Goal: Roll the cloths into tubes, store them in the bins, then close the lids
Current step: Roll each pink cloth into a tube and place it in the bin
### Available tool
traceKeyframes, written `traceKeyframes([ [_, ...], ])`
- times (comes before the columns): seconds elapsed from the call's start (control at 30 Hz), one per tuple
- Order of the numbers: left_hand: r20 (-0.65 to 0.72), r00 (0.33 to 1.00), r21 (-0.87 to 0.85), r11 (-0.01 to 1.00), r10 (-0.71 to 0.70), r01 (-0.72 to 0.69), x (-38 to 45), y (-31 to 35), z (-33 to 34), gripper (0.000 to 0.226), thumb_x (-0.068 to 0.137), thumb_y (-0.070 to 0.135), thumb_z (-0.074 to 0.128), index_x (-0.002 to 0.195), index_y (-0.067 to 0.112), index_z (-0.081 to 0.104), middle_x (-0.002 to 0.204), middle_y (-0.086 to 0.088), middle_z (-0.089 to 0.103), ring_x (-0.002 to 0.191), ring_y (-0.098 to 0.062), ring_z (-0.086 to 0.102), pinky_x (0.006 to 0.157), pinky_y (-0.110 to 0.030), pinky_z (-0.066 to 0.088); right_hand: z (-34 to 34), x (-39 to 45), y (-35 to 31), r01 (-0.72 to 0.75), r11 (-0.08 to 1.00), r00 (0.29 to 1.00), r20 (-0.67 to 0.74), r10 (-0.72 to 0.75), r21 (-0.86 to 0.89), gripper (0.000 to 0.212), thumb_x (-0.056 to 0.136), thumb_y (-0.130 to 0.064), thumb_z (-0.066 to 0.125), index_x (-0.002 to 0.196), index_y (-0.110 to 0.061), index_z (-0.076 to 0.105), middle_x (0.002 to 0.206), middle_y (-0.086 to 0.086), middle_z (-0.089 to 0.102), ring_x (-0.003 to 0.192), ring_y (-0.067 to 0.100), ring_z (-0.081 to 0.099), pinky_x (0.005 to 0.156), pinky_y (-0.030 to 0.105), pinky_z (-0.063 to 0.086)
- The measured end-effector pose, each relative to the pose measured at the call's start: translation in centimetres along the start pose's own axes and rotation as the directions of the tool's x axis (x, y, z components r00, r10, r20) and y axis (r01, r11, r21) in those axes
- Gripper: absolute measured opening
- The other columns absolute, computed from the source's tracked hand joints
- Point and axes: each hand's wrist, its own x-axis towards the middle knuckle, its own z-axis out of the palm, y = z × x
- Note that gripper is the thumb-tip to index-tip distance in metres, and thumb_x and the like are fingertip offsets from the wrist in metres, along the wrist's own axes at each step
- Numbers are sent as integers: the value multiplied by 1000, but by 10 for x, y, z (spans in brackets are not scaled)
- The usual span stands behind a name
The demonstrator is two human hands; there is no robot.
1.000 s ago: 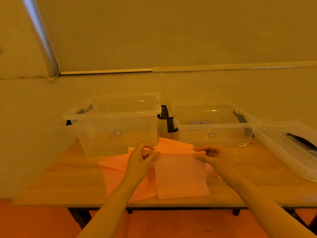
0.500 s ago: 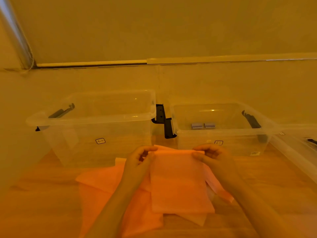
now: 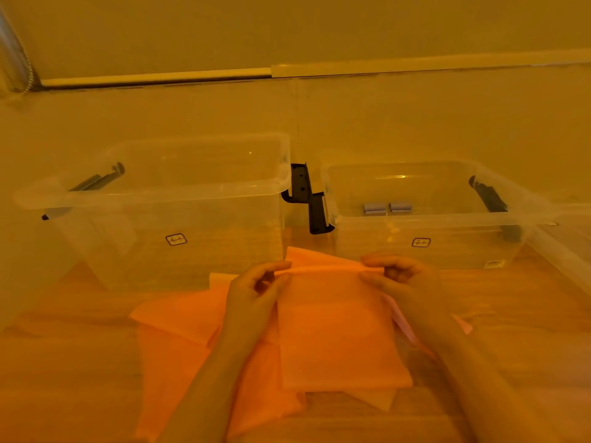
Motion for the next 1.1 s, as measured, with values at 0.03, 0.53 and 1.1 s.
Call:
traceKeyframes([
  [0.03, 3, 1000, 8, 1000, 10, -10, 1, 0, 1, 25, 87, 14, 63, 95, 38, 64, 99, 8, 65, 91, -14, 60, 80, -33, 53, -1, 0, 1, 0, 1000, 1000, 3, 0, 6, 23, 75, 8, 67, 90, -9, 69, 91, -2, 75, 87, 11, 70, 66, 19, 56],
  [0.53, 29, 997, 57, 995, 75, -77, 0, -7, 2, 21, 91, 20, 61, 97, 40, 62, 108, 5, 65, 98, -10, 59, 84, -28, 51, -5, -1, 11, 1, 996, 1000, -4, -1, -88, 21, 75, -9, 73, 76, -29, 74, 90, 0, 74, 88, 20, 70, 72, 33, 56],
  [1.1, 55, 996, 50, 996, 64, -67, -4, -10, 3, 27, 85, 13, 68, 95, 38, 62, 96, 5, 63, 84, -12, 58, 76, -29, 52, -11, -2, 18, -38, 992, 999, 3, 39, -123, 19, 76, -2, 74, 86, -18, 74, 100, -2, 73, 94, 18, 69, 77, 36, 57],
])
